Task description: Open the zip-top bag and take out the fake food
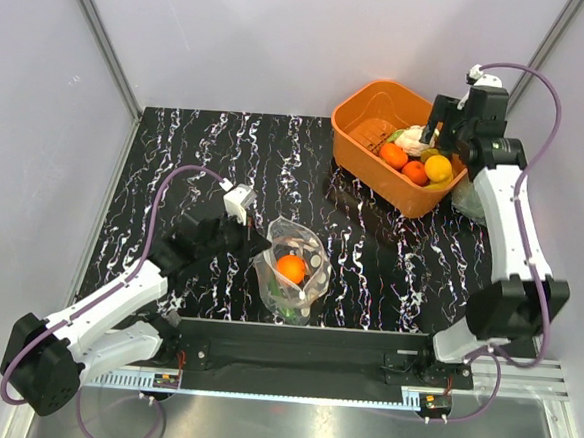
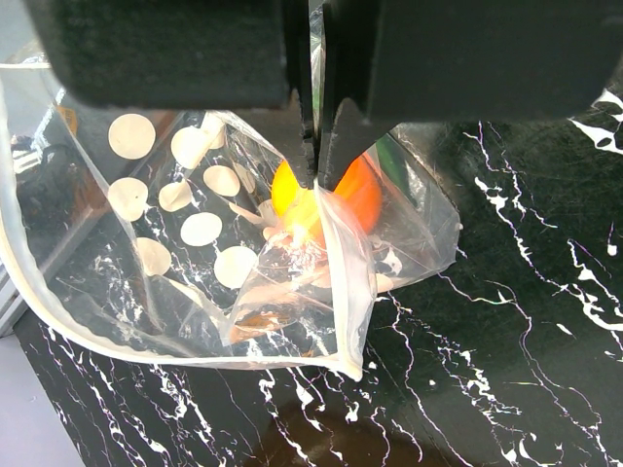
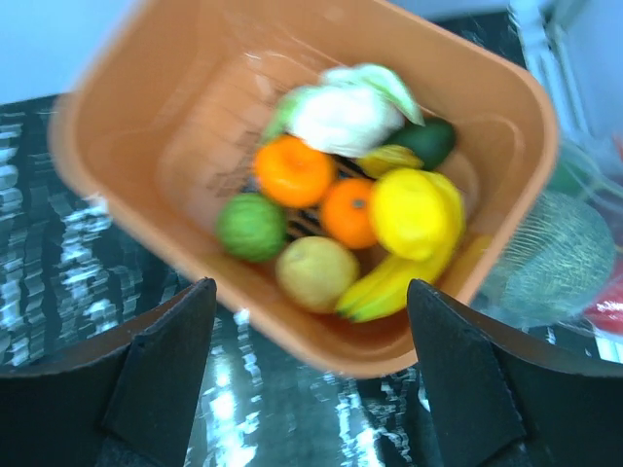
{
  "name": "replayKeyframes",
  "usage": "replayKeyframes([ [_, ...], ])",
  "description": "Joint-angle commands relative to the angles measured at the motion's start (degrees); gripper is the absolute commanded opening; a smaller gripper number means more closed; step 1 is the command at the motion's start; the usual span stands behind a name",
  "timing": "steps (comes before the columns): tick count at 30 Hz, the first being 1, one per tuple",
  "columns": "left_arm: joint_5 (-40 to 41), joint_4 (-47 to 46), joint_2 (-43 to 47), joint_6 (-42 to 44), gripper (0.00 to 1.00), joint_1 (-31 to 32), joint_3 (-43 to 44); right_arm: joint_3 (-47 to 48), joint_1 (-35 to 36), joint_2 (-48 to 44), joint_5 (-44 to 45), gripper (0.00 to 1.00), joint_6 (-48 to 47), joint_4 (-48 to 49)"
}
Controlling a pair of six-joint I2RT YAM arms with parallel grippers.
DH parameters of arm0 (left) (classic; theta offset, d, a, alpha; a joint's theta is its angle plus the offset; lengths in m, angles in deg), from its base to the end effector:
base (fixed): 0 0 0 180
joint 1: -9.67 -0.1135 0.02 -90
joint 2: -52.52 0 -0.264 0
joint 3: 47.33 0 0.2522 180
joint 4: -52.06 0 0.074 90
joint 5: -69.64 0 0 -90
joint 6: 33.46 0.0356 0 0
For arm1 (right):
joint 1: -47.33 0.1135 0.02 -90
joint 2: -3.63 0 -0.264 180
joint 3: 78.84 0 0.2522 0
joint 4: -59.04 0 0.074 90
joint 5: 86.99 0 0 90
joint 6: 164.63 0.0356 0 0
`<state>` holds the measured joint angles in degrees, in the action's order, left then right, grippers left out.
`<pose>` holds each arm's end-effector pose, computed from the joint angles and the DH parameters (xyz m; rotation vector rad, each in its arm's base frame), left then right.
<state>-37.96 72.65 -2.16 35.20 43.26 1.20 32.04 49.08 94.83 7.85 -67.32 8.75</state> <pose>0.1727 -0.1276 0.2533 0.4290 2.0950 -0.8972 0.3571 0.0079 0.4066 0.1526 2.0974 0.0061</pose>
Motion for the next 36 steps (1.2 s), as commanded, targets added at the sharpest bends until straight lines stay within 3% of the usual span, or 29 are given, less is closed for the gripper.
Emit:
replayKeyframes([
  [1, 0.7, -1.1, 0.7, 1.0, 0.00, 0.3, 1.4, -0.4, 6.0, -6.8, -1.6, 0.84, 0.3, -1.2],
  [17, 1.3, -1.2, -0.2, 1.0, 0.00, 0.3, 1.6, -7.8, 37.1, -8.5, -11.3, 0.66, 11.0, -0.4],
  [25, 1.3, -1.4, -1.1, 1.2, 0.00, 0.3, 1.8, -13.5, 44.7, -9.7, -16.4, 0.49, 14.7, 3.4],
  [36, 1.3, -1.4, -1.6, 1.2, 0.00, 0.3, 1.7, -21.4, 51.0, -7.8, -16.7, 0.43, 16.9, 3.0],
])
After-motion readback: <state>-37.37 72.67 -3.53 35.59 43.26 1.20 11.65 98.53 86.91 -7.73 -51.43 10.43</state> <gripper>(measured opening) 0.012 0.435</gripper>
